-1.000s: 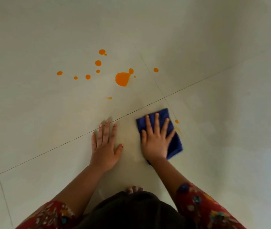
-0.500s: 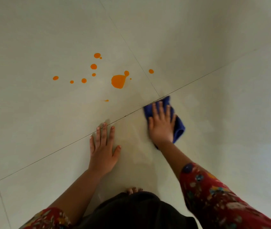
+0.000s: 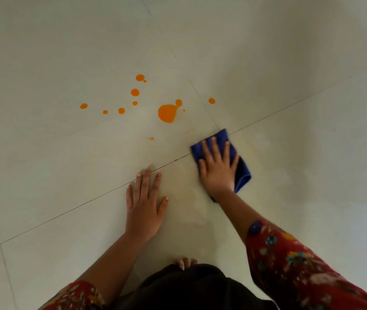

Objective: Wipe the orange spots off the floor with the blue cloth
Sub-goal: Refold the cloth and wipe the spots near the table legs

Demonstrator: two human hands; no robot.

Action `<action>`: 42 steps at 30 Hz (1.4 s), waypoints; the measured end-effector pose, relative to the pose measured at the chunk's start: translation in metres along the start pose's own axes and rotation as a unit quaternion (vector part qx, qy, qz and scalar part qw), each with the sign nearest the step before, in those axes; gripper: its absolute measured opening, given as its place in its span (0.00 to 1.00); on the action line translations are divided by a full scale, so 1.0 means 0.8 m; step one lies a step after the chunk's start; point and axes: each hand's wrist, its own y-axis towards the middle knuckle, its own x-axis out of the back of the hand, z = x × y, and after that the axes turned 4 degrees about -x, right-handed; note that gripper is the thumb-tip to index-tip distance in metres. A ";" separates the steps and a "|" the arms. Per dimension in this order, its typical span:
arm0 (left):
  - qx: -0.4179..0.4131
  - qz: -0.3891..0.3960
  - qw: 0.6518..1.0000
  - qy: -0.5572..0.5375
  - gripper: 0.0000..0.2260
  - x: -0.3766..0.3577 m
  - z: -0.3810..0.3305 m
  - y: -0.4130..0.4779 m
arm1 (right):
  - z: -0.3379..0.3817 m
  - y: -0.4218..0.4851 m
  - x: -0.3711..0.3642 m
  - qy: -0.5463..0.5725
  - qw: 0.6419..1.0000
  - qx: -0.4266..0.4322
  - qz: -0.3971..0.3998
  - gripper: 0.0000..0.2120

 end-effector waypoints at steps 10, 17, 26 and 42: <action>0.018 -0.027 0.999 -0.037 0.26 0.009 -0.006 0.001 | -0.068 0.004 0.009 -0.031 0.997 -0.069 -0.012 0.27; 0.045 -0.080 0.993 -0.078 0.24 0.025 -0.010 0.017 | -0.035 -0.057 -0.005 -0.053 0.967 0.240 0.058 0.25; 0.041 -0.073 0.995 -0.054 0.27 0.050 0.015 0.071 | 0.027 0.075 0.015 -0.009 1.000 0.028 0.010 0.27; 0.095 -0.006 0.995 0.001 0.40 0.067 0.086 0.143 | -0.008 0.062 0.015 0.005 0.978 0.207 0.030 0.27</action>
